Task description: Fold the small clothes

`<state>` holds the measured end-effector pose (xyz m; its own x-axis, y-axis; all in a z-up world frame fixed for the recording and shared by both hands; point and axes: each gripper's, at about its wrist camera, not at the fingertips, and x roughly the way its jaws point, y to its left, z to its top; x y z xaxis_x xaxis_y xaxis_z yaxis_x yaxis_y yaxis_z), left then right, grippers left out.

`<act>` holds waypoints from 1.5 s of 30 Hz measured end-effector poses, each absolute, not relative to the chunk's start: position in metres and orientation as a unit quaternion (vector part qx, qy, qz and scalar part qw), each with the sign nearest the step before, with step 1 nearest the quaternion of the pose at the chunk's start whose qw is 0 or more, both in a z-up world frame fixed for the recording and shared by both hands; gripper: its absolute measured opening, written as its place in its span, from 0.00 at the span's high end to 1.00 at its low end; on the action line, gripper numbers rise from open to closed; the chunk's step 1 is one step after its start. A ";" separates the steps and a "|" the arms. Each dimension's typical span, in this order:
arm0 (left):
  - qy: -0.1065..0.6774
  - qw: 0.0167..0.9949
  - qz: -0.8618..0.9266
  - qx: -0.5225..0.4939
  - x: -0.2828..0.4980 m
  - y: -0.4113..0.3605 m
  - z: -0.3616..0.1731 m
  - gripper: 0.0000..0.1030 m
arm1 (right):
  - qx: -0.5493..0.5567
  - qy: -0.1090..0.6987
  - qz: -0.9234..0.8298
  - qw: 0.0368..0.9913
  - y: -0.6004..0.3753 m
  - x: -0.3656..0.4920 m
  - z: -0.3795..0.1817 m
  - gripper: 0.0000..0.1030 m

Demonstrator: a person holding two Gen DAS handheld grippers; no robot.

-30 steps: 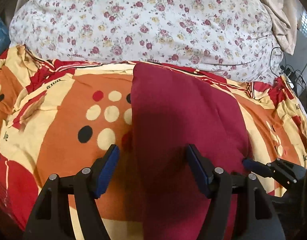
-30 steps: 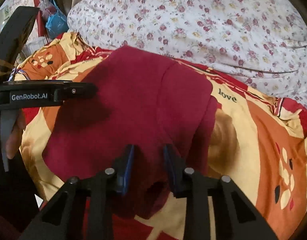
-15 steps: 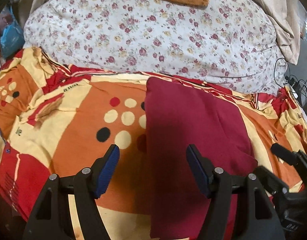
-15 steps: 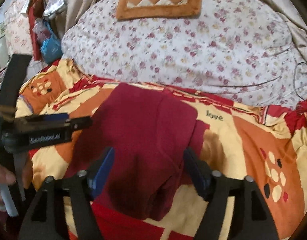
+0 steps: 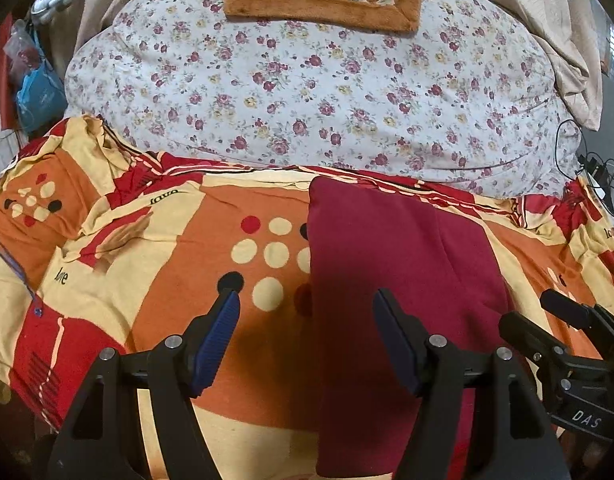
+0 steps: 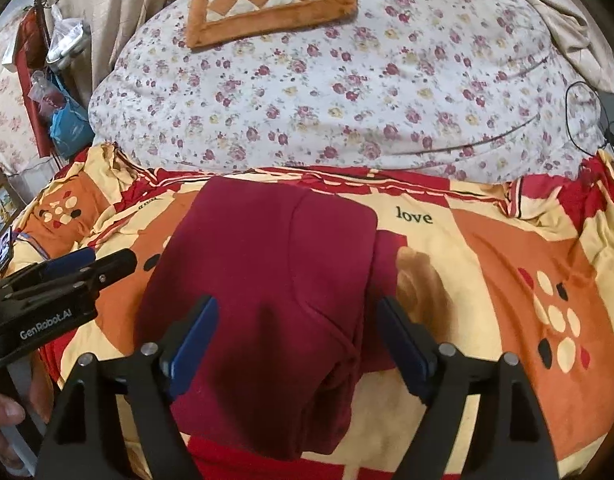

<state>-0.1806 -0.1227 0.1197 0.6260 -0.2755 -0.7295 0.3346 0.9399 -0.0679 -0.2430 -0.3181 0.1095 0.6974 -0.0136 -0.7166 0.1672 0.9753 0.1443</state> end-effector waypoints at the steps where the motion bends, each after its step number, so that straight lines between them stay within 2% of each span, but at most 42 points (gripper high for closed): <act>1: 0.399 0.900 -0.170 0.038 -0.181 -0.123 0.119 0.42 | 0.101 0.386 -0.049 0.916 -0.319 -0.243 0.109 0.17; 45: 0.417 0.890 -0.175 0.049 -0.174 -0.138 0.101 0.43 | 0.127 0.417 -0.052 0.898 -0.333 -0.226 0.084 0.16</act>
<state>-0.1743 -0.1375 0.1013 0.5903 -0.2707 -0.7605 0.3522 0.9341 -0.0591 -0.2259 -0.3329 0.0841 0.6465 0.0133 -0.7628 0.1984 0.9625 0.1849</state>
